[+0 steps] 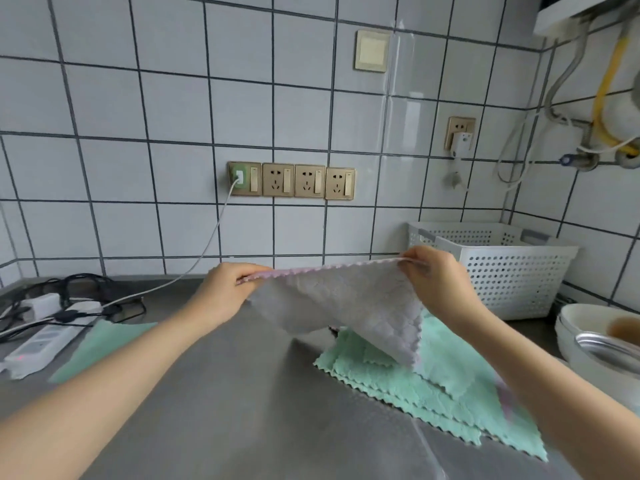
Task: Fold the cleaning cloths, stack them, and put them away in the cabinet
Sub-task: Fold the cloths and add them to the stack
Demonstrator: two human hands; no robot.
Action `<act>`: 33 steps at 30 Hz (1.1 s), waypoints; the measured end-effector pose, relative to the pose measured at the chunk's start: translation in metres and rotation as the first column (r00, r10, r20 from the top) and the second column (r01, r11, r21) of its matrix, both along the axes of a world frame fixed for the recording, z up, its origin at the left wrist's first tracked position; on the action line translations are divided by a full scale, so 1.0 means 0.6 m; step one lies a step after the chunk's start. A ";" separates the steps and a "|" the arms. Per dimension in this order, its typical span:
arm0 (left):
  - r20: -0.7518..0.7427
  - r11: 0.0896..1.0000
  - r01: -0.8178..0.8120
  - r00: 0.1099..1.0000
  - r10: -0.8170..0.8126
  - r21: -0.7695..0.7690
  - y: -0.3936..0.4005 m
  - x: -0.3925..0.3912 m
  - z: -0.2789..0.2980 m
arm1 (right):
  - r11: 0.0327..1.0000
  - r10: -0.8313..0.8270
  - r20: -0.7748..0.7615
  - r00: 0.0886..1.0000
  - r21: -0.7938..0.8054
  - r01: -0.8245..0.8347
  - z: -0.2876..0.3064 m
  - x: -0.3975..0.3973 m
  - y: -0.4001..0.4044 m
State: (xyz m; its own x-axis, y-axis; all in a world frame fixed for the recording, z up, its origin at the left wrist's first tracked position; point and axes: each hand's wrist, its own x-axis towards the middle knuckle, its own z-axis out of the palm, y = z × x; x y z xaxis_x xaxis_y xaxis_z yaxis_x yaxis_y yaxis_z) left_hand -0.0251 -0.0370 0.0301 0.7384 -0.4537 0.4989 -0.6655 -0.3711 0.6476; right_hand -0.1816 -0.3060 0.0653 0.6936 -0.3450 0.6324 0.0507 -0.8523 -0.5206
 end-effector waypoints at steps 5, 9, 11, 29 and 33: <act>-0.422 0.971 0.090 0.889 -0.178 -0.221 0.121 -0.051 0.047 | 0.886 0.326 -0.008 0.945 0.351 -0.302 0.035 -0.025 0.058; -0.543 0.888 0.021 0.784 -0.300 -0.460 0.189 -0.067 0.062 | 0.622 0.466 0.149 0.872 0.645 -0.443 0.047 -0.014 0.086; -0.549 0.870 -0.058 0.796 -0.256 -0.490 0.200 -0.068 0.053 | 0.641 0.466 0.083 0.881 0.654 -0.401 0.032 0.002 0.096; -0.350 0.874 -0.470 0.804 0.481 0.122 0.186 0.041 -0.151 | 0.853 0.263 -0.437 0.860 0.521 0.003 -0.182 0.140 0.106; -0.086 0.892 -0.368 0.912 0.401 0.262 0.158 0.018 -0.174 | 0.996 0.083 -0.527 0.846 0.057 -0.062 -0.217 0.148 0.116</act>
State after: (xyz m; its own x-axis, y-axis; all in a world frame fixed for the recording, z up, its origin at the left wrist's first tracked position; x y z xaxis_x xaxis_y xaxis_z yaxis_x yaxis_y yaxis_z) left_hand -0.0141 0.0579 -0.0740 0.9310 -0.2120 0.2973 -0.3527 -0.7326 0.5822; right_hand -0.0927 -0.2365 -0.0648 0.9429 -0.2967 0.1511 -0.1804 -0.8367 -0.5171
